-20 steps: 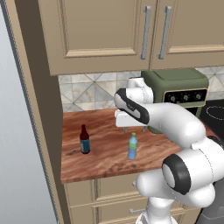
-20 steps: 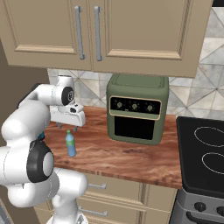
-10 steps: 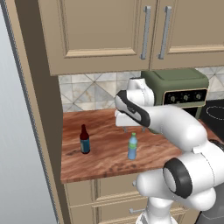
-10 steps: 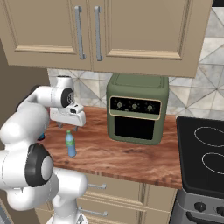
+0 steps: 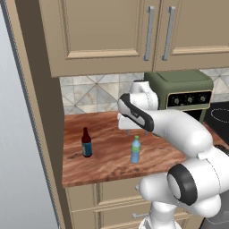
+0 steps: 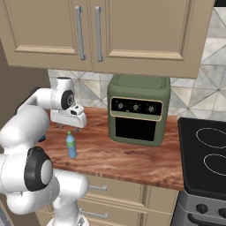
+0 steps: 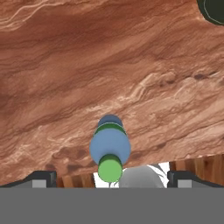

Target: Place the drinks on the dining counter in a tight cluster.

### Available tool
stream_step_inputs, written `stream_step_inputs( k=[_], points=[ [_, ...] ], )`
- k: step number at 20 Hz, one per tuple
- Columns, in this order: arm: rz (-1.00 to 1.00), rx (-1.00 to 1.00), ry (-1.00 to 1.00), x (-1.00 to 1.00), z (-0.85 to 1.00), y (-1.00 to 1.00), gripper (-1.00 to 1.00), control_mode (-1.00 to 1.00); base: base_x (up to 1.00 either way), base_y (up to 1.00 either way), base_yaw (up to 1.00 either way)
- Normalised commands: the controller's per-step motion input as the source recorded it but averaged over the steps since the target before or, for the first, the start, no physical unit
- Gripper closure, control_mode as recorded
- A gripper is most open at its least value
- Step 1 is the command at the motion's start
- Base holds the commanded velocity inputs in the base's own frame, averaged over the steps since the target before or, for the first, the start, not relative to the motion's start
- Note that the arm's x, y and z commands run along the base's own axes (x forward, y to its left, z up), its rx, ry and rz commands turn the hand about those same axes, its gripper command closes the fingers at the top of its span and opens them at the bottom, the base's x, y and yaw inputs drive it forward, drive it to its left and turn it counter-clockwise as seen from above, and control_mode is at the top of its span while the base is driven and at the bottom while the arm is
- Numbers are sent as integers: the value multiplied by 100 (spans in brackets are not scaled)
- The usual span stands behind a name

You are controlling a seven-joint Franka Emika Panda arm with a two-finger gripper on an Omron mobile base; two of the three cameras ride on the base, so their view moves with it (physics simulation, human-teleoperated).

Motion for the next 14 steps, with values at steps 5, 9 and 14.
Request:
stream_step_inputs(
  k=[5,9,14],
  points=[
    [0,0,-3,0,-18,0,-100,-100,0,0,0],
    [-1,0,-2,0,-16,0,-100,-100,0,0,0],
    [-1,0,-3,0,-11,0,-100,-100,0,0,0]
  ],
)
